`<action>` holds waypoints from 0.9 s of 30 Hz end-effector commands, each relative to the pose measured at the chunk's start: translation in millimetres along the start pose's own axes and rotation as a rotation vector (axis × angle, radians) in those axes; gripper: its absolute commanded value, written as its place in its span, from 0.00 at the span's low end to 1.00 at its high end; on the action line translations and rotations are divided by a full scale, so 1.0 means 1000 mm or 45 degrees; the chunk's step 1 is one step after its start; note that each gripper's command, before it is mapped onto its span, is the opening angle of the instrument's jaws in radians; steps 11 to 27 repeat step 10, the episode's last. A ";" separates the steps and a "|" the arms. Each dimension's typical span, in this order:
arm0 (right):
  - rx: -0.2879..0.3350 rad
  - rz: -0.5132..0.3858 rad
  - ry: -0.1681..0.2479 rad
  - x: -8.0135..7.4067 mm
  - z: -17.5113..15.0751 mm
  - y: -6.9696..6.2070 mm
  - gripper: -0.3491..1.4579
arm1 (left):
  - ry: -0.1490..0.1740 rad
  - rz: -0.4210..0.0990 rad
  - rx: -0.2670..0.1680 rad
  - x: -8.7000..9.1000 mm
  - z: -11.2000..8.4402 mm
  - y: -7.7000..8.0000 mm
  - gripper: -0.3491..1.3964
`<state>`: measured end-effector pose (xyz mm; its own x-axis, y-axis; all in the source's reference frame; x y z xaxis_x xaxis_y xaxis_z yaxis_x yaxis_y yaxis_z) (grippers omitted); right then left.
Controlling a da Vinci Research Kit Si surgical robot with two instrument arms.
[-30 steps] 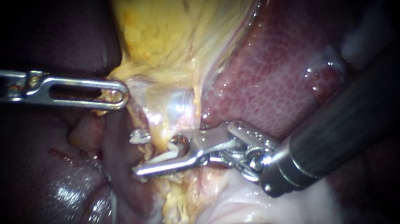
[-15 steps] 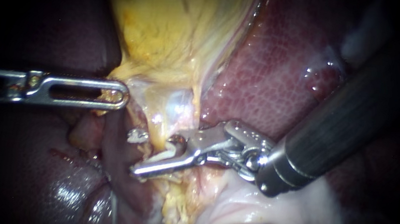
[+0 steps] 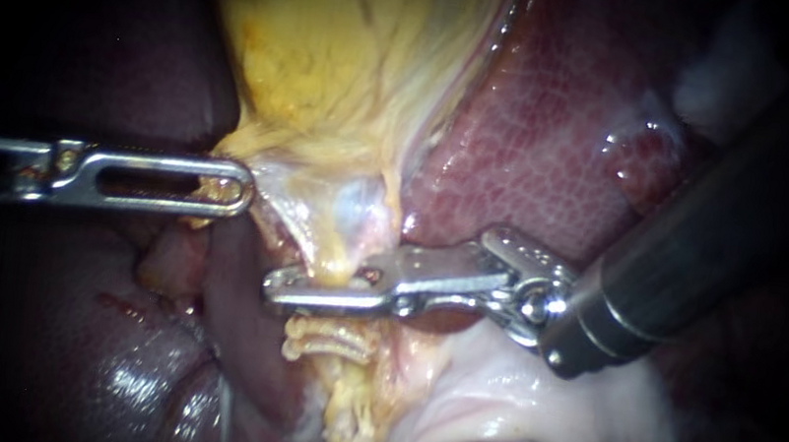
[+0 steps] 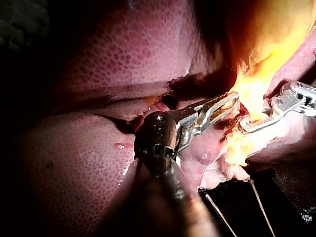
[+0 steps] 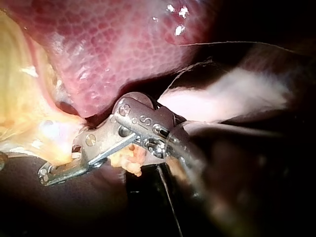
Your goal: Clipping third clip left tube
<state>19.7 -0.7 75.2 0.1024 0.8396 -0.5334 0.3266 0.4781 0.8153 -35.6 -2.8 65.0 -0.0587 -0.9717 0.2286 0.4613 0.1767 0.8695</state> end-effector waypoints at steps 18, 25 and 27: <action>0.000 0.000 0.000 -0.0002 0.0000 0.0001 0.00 | 0.000 0.000 0.000 0.0000 0.0000 0.0000 0.00; 0.000 0.000 0.000 -0.0002 0.0000 0.0001 0.00 | 0.000 0.000 0.000 0.0000 0.0000 0.0000 0.00; 0.000 0.000 0.000 -0.0002 0.0000 0.0001 0.00 | 0.000 0.000 0.000 0.0000 0.0000 0.0000 0.00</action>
